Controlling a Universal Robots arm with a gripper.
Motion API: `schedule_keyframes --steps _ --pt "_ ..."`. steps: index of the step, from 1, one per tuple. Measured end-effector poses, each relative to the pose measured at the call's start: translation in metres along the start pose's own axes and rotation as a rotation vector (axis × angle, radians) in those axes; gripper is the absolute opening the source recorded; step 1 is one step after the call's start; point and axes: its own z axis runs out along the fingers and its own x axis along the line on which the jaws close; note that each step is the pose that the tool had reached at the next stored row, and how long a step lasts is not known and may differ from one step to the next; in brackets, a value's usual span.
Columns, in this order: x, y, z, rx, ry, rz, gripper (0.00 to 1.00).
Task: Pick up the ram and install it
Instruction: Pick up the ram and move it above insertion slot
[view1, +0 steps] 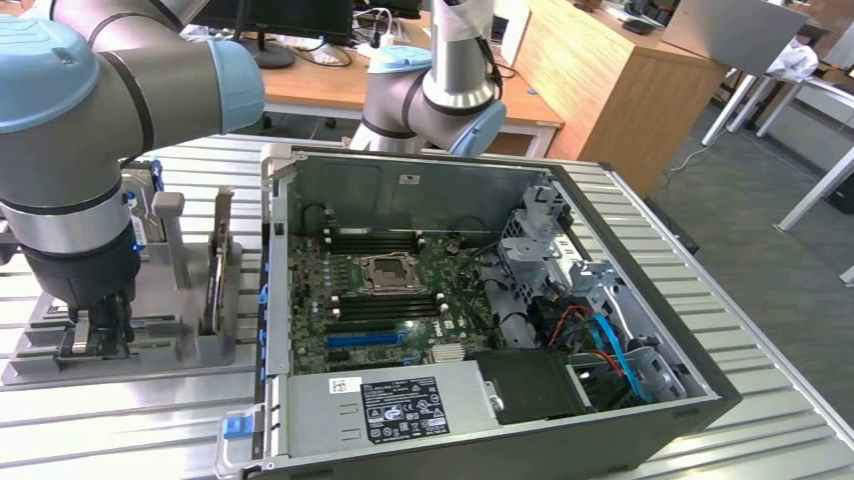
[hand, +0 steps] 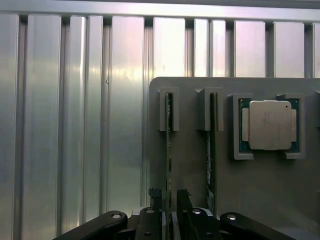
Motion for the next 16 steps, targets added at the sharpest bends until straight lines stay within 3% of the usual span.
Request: schedule_keyframes --steps 16 --pt "0.0 0.0001 -0.0022 0.0001 -0.0001 0.0 0.26"
